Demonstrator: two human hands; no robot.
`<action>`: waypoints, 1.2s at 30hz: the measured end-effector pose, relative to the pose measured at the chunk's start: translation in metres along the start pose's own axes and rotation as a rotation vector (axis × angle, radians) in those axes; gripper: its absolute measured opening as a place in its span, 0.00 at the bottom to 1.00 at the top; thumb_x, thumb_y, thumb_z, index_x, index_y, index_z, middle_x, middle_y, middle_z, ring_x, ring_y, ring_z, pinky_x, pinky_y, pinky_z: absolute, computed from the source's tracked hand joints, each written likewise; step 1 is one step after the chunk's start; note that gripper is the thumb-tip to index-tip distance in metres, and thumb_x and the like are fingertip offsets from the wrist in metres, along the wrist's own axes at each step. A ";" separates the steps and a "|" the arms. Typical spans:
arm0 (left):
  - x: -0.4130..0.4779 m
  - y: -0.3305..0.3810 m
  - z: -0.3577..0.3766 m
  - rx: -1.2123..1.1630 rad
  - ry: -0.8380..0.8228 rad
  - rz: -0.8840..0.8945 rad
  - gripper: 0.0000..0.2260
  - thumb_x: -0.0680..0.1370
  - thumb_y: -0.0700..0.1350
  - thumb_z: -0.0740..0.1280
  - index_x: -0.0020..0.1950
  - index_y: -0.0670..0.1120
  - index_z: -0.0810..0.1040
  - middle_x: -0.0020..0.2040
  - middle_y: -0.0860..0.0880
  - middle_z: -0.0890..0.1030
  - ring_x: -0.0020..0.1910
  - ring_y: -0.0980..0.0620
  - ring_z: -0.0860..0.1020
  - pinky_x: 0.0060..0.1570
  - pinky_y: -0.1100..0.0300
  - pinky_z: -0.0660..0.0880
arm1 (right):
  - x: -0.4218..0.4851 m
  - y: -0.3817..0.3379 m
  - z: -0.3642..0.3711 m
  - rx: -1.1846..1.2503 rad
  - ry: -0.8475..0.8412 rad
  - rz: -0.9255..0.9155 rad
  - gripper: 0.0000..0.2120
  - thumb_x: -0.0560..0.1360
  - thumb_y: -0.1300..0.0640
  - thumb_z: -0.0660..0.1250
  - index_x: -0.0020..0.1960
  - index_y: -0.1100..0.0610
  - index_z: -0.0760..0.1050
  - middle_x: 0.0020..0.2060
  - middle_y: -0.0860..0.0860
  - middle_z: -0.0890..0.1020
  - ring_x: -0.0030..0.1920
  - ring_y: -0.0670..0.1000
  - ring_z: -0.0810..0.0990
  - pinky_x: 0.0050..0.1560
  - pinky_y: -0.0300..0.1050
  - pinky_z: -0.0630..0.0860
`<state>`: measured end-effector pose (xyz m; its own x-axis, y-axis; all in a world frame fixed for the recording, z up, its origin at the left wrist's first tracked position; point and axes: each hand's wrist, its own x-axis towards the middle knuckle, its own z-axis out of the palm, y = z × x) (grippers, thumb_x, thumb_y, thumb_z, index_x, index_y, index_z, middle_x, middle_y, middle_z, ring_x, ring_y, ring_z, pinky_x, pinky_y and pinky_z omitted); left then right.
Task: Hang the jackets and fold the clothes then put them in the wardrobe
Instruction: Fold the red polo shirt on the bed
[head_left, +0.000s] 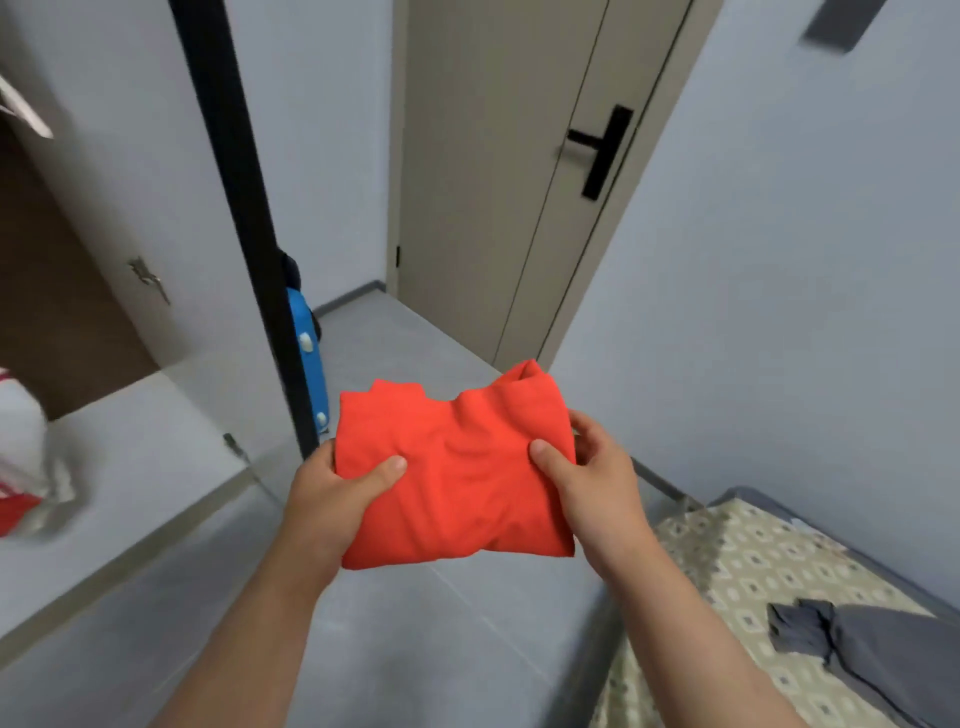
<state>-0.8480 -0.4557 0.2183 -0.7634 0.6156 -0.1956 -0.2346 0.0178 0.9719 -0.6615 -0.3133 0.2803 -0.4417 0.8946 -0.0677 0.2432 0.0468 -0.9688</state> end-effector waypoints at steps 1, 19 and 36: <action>-0.004 0.022 -0.013 -0.014 0.039 0.024 0.17 0.60 0.45 0.80 0.47 0.51 0.84 0.43 0.54 0.87 0.40 0.56 0.85 0.42 0.59 0.78 | -0.001 -0.021 0.008 0.061 -0.031 0.037 0.11 0.76 0.62 0.71 0.58 0.56 0.80 0.48 0.50 0.86 0.50 0.47 0.85 0.56 0.49 0.81; -0.033 0.239 -0.176 -0.110 0.537 0.417 0.09 0.71 0.43 0.75 0.50 0.51 0.83 0.47 0.53 0.87 0.44 0.55 0.85 0.43 0.58 0.79 | 0.022 -0.255 0.189 0.264 -0.557 -0.398 0.23 0.75 0.69 0.65 0.60 0.44 0.76 0.49 0.42 0.84 0.51 0.45 0.83 0.52 0.43 0.75; -0.024 0.324 -0.246 0.020 1.038 0.597 0.17 0.65 0.50 0.76 0.53 0.51 0.83 0.49 0.53 0.86 0.48 0.54 0.85 0.45 0.60 0.77 | 0.071 -0.349 0.357 0.437 -0.998 -0.555 0.20 0.76 0.67 0.68 0.56 0.42 0.75 0.48 0.37 0.84 0.49 0.40 0.83 0.46 0.32 0.77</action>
<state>-1.0538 -0.6582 0.5060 -0.8721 -0.3988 0.2837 0.3241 -0.0362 0.9453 -1.0862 -0.4249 0.5286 -0.9085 0.0582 0.4138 -0.4151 -0.0118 -0.9097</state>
